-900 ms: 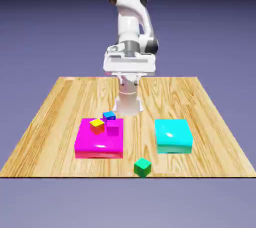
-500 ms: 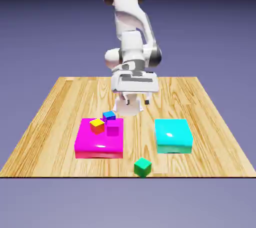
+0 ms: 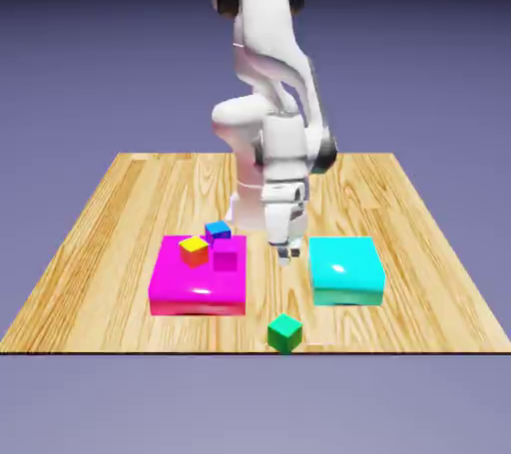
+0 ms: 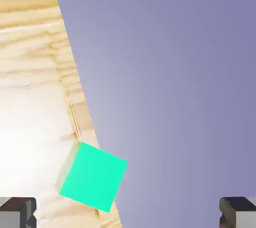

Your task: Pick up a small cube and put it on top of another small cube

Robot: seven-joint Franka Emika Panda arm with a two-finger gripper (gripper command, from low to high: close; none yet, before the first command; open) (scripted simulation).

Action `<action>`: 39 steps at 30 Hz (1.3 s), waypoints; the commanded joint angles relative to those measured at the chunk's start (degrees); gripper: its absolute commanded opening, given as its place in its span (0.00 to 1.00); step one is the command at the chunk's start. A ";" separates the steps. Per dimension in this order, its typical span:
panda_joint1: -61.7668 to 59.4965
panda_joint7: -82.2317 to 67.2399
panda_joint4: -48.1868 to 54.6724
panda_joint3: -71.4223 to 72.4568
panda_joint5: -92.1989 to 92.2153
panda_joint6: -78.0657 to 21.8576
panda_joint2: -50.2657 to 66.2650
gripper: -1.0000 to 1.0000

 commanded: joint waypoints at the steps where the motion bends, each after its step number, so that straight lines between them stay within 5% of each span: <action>1: 1.12 -2.50 0.41 -0.96 -0.05 -0.04 1.26 0.50; 19: 22.53 -45.73 7.55 -17.59 -0.89 -0.75 23.06 0.50; 27: 9.29 -46.87 12.62 -5.25 1.66 6.52 33.46 0.50; 28: 9.29 -46.87 12.62 -5.25 1.66 6.52 33.46 0.00; 35: 21.74 -45.80 7.86 -16.85 -0.74 -0.32 23.68 0.00; 39: 16.53 -37.13 4.45 -14.03 -4.35 -7.23 15.55 0.00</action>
